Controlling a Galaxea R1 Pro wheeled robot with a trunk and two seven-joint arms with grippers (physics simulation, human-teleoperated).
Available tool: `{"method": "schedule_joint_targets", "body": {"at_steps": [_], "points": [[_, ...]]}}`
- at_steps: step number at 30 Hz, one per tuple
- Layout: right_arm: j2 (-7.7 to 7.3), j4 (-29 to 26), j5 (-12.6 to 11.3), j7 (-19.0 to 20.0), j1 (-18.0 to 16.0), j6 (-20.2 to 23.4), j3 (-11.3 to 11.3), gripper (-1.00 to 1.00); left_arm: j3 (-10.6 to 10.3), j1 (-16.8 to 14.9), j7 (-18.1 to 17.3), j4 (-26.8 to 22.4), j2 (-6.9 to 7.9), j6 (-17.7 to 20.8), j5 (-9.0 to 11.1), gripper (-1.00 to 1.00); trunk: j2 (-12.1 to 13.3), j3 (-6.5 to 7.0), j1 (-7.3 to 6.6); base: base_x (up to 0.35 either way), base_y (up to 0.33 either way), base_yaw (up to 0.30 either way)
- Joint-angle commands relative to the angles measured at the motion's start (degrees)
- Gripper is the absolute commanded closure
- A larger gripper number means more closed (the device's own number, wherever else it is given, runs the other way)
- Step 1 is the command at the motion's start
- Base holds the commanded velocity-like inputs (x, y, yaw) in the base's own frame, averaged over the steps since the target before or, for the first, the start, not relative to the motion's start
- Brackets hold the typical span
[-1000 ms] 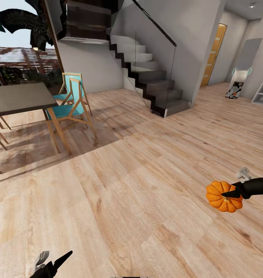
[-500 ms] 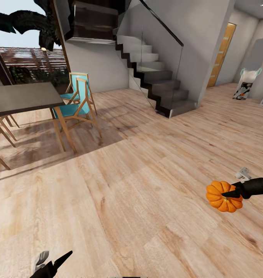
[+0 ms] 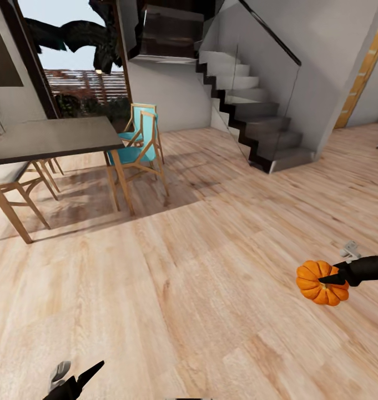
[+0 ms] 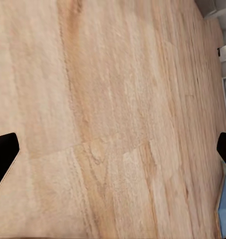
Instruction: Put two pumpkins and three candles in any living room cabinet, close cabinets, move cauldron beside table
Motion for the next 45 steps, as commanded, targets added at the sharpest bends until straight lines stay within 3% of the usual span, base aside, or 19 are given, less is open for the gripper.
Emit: {"method": "schedule_joint_targets", "body": {"at_steps": [1,10,45], "points": [[0.01,-0.1,0.3,0.5,0.0,0.6,-0.1,1.0,-0.3,-0.1,-0.1,0.0,0.06,0.5,0.6,-1.0,0.0,-0.05,-0.01,0.0,0.0,0.289],[0.01,0.1,0.2,0.5,0.0,0.2,-0.1,1.0,-0.3,-0.1,0.0,0.0,0.06,0.5,0.6,-1.0,0.0,-0.04,-0.01,0.0,0.0,0.113],[0.1,0.0,0.4,0.5,0.0,0.3,-0.1,1.0,-0.3,-0.1,-0.1,0.0,0.06,0.5,0.7,-1.0,0.0,0.94,-0.01,0.0,0.0,0.286]]}}
